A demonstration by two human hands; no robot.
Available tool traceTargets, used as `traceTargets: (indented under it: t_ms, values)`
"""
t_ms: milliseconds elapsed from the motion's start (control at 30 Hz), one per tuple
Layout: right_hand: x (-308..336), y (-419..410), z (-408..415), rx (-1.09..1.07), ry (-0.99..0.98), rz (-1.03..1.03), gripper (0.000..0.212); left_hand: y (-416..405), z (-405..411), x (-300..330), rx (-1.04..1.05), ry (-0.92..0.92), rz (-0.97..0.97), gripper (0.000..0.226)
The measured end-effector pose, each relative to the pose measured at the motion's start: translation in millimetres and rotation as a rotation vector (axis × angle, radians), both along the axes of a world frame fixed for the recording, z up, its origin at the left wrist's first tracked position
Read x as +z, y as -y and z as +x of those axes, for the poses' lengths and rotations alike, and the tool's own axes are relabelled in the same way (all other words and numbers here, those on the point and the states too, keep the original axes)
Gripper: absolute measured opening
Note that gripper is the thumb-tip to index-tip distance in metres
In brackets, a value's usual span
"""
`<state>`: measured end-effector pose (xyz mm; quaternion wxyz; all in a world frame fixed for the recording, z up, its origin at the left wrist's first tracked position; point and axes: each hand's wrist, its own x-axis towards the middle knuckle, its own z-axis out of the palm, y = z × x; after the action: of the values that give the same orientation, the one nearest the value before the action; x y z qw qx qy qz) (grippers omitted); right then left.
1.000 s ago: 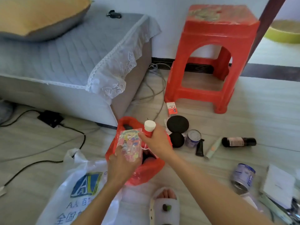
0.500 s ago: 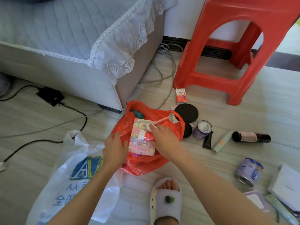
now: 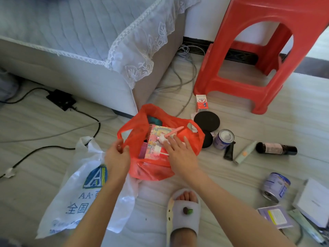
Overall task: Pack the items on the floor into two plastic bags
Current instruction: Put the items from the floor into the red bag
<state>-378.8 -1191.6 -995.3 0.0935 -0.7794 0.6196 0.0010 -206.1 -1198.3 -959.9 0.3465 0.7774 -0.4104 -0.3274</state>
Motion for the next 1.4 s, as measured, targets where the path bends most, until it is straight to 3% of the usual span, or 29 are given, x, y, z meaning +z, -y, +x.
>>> traceTargets:
  t_ms: [100, 200, 367, 467, 533, 633, 700, 767, 867, 1033, 1133, 1267, 1400]
  values:
    - [4, 0, 6, 0.041, -0.004, 0.019, 0.055, -29, -6, 15, 0.048, 0.004, -0.158, 0.027]
    - [1, 3, 4, 0.104, 0.061, 0.061, 0.056, -34, 5, 9, 0.044, 0.0, -0.113, 0.035]
    - [-2, 4, -6, 0.041, 0.069, -0.094, 0.052, 13, 9, 1, -0.209, 0.405, 0.06, 0.072]
    - [-4, 13, -21, -0.022, 0.017, -0.315, 0.043, 48, -3, 6, -0.408, 0.64, 0.094, 0.078]
    - [-2, 25, -34, -0.133, -0.029, -0.355, 0.043, 69, -12, -1, -0.52, 0.71, 0.143, 0.078]
    - [-3, 46, -55, -0.33, -0.007, -0.082, 0.055, 92, -20, -32, -0.644, 0.672, 0.285, 0.073]
    - [-2, 58, -62, -0.542, 0.272, 0.138, 0.066, 97, -20, -47, -0.632, 0.596, 0.415, 0.079]
    - [-3, 70, -65, -0.799, 0.643, 0.238, 0.052, 96, -17, -50, -0.586, 0.513, 0.425, 0.068]
    - [-3, 70, -63, -0.86, 0.849, 0.211, 0.032, 91, -14, -39, -0.489, 0.492, 0.27, 0.034]
    - [23, 70, -75, -0.957, 1.095, 0.027, 0.025, 92, 2, -4, -0.301, 0.534, 0.081, 0.03]
    - [55, 77, -87, -0.875, 1.069, -0.11, 0.032, 88, 12, 17, -0.326, 0.546, 0.051, 0.028]
    - [92, 71, -83, -0.653, 0.849, -0.255, 0.028, 75, 18, 39, -0.403, 0.54, 0.011, 0.016]
    - [110, 55, -91, -0.684, 0.862, -0.292, 0.025, 63, 16, 55, -0.392, 0.5, -0.02, 0.017]
